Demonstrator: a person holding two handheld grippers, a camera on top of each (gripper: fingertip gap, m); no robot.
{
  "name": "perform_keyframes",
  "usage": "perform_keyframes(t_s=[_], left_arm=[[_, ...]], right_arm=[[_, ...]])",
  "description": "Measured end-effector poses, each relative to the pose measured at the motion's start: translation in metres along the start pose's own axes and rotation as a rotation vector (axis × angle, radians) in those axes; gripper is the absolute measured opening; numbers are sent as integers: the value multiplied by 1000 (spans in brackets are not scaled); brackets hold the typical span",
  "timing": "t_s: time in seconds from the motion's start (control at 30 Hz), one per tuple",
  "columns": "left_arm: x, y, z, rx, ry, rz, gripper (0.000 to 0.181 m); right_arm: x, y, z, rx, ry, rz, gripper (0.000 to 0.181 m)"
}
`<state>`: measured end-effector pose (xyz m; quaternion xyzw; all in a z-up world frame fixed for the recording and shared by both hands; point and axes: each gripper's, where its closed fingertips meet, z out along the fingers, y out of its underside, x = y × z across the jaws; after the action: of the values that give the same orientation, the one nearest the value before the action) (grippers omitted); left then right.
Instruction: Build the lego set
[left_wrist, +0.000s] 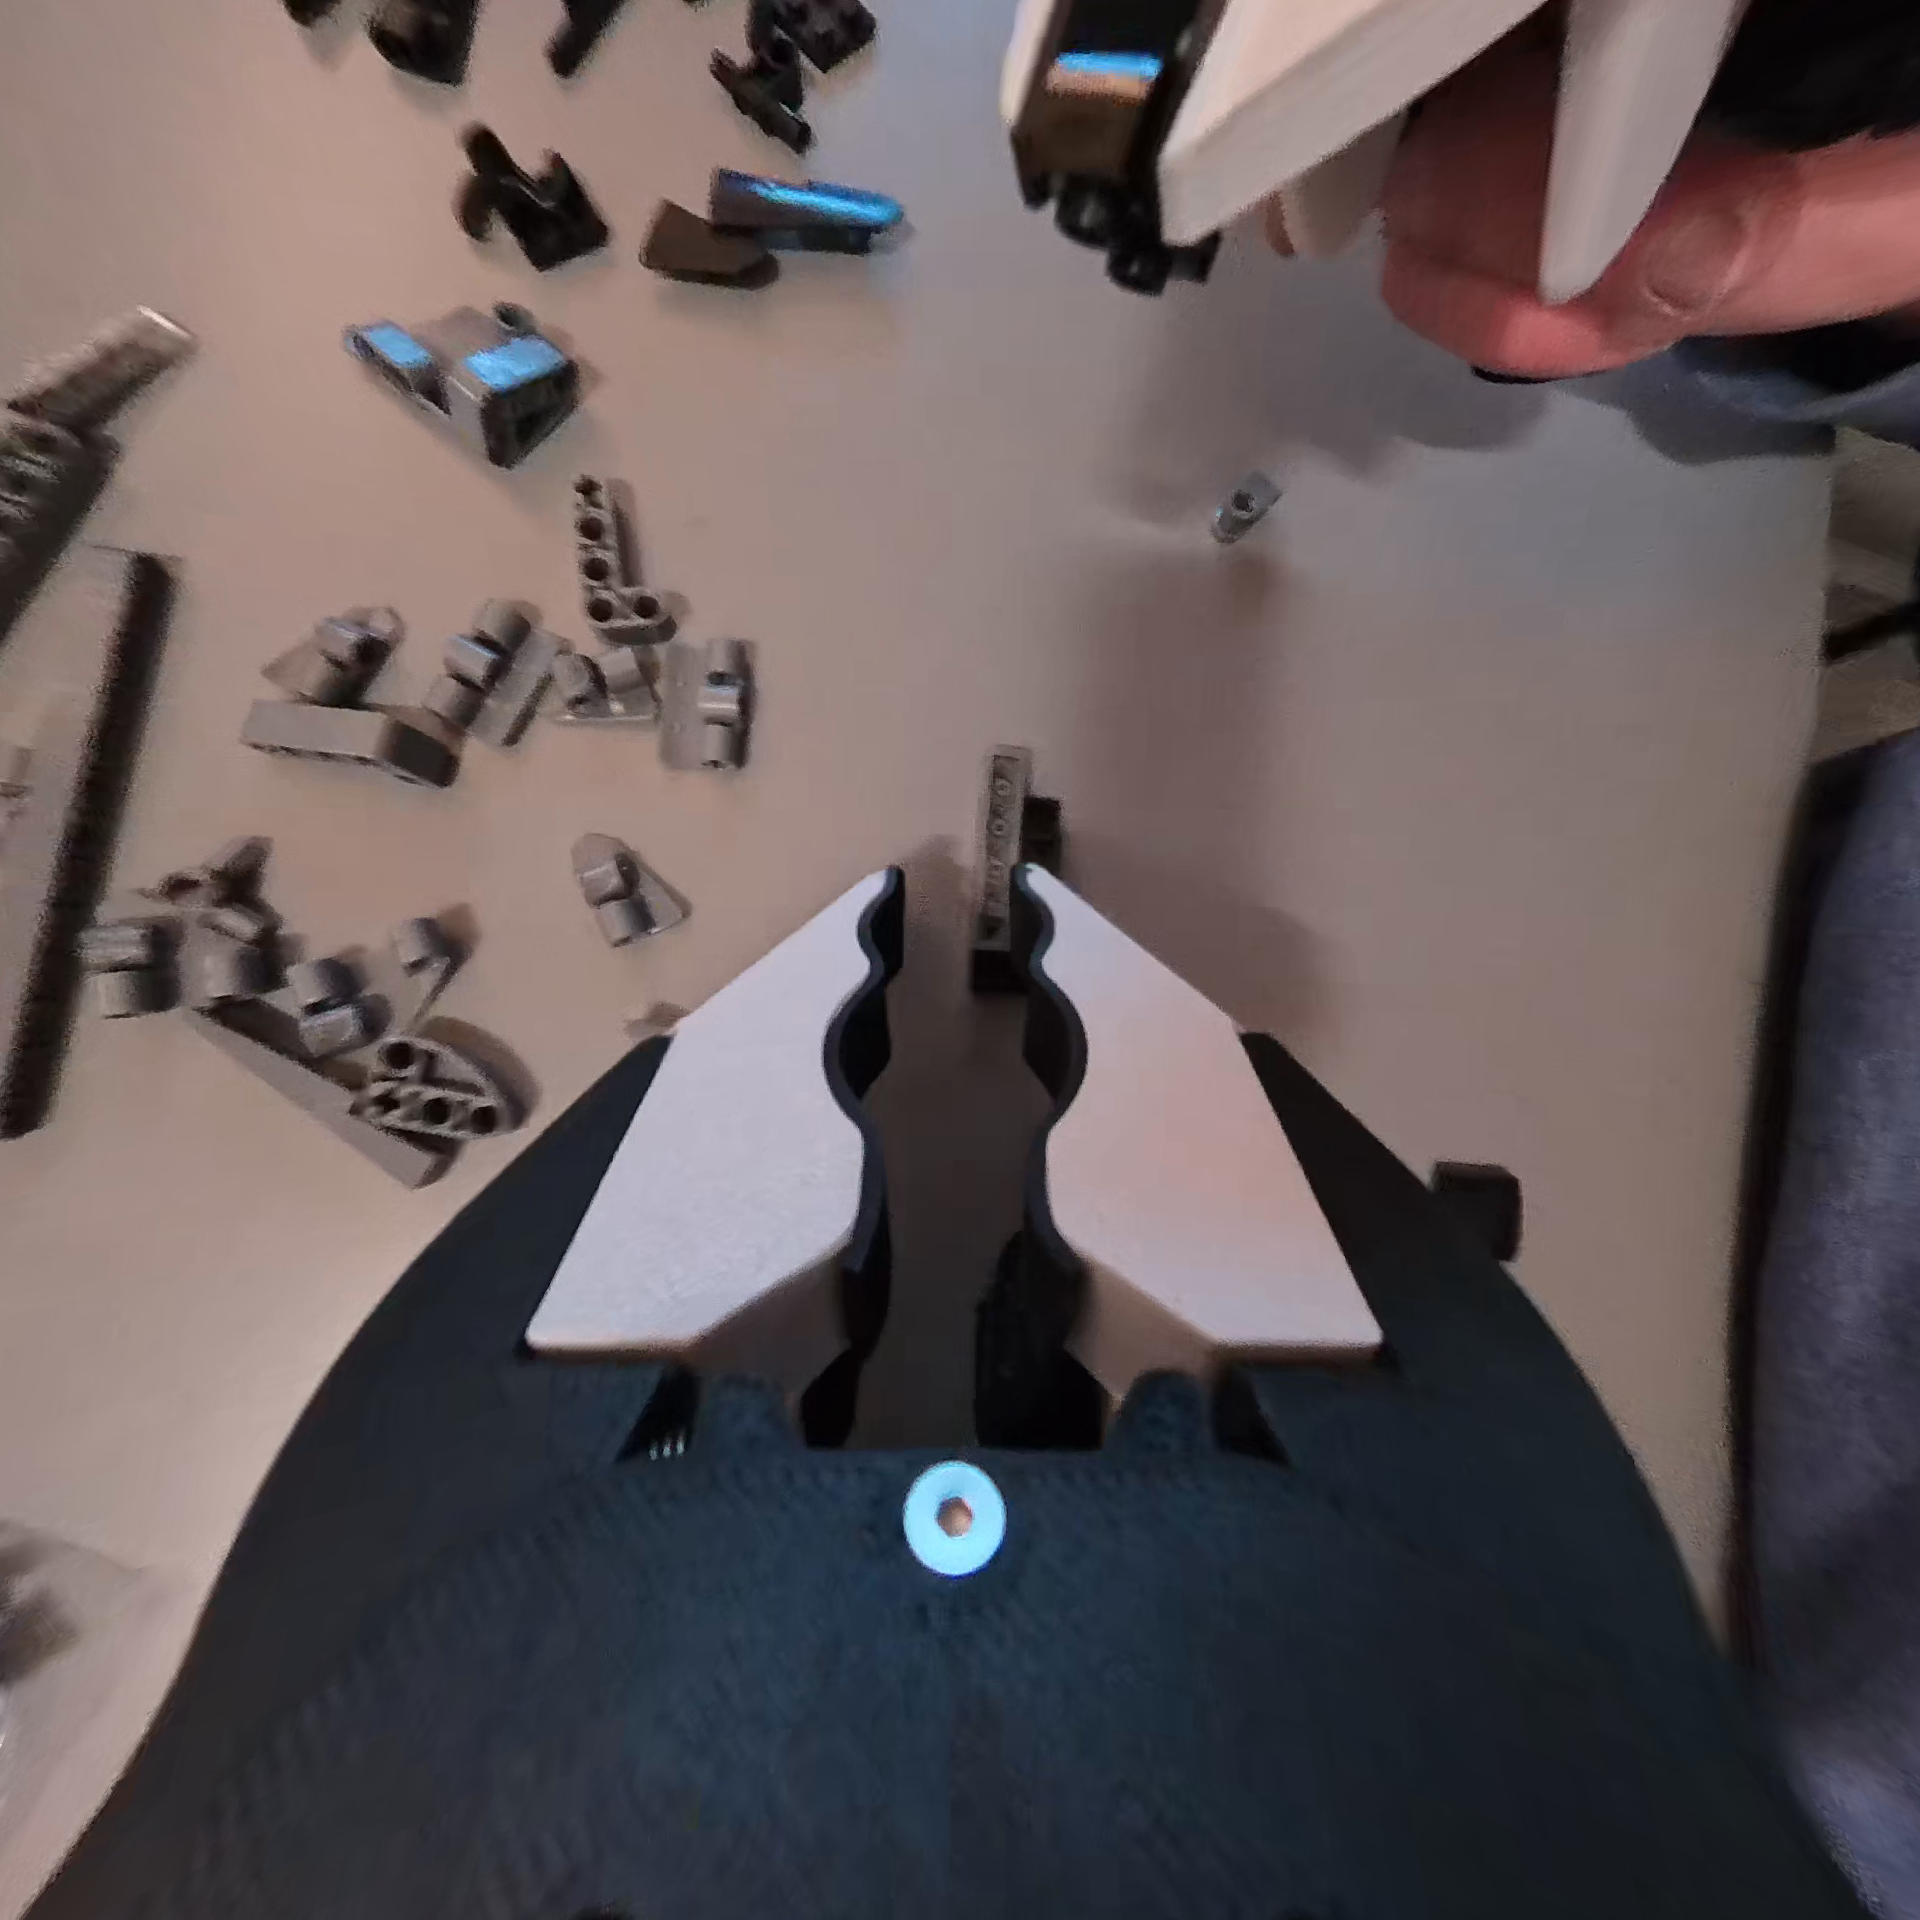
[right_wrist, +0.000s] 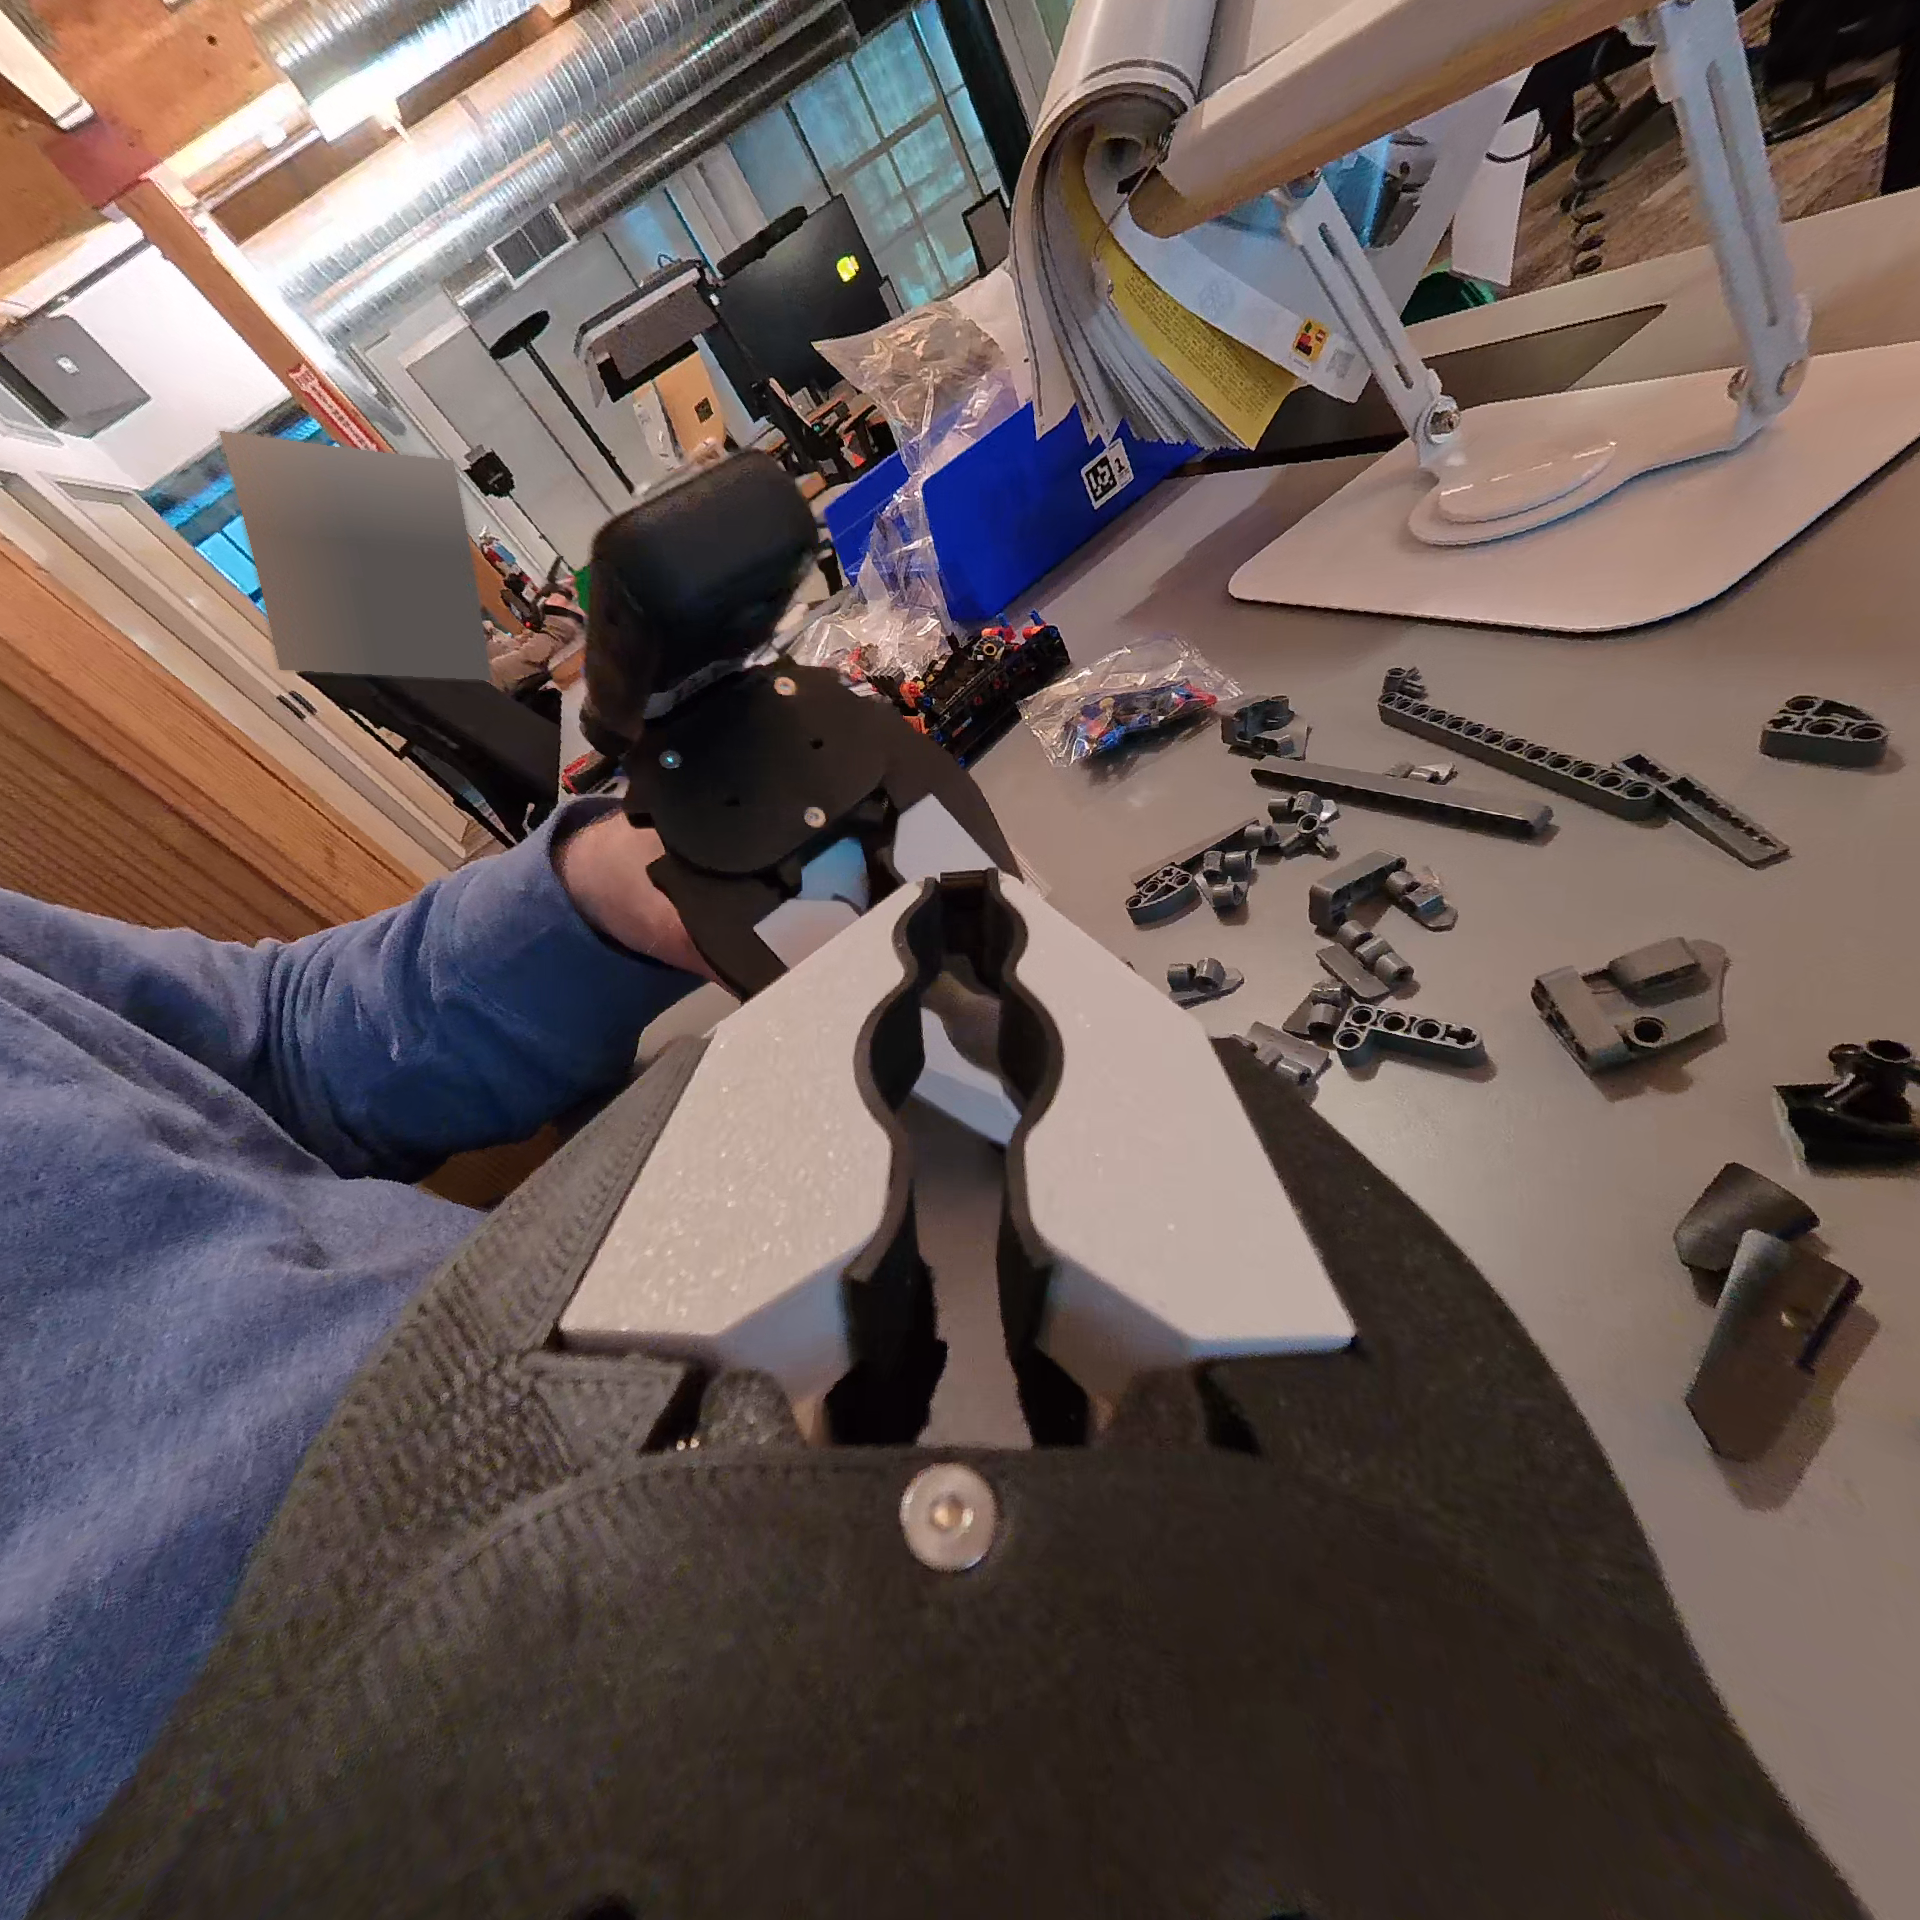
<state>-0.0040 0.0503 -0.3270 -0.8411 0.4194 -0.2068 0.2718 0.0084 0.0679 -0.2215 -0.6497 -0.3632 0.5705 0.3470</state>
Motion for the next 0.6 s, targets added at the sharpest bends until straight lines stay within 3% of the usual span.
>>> perform_keyframes(t_s=[0.03, 0.1, 0.27, 0.37, 0.6], left_arm=[[-4, -3, -4, 23, -35, 12, 18], [-3, -12, -15, 80, -65, 22, 23], [3, -71, -64, 411, -318, 171, 18], [8, -85, -71, 478, -445, 222, 13], [10, -97, -72, 571, -474, 116, 5]], right_arm=[[0, 0, 0, -1, 1, -3, 5], [1, 1, -1, -3, 3, -1, 5], [-4, -12, -2, 101, -129, 200, 4], [-6, -17, 0, 160, -194, 291, 4], [-11, -27, -3, 253, -232, 330, 4]])
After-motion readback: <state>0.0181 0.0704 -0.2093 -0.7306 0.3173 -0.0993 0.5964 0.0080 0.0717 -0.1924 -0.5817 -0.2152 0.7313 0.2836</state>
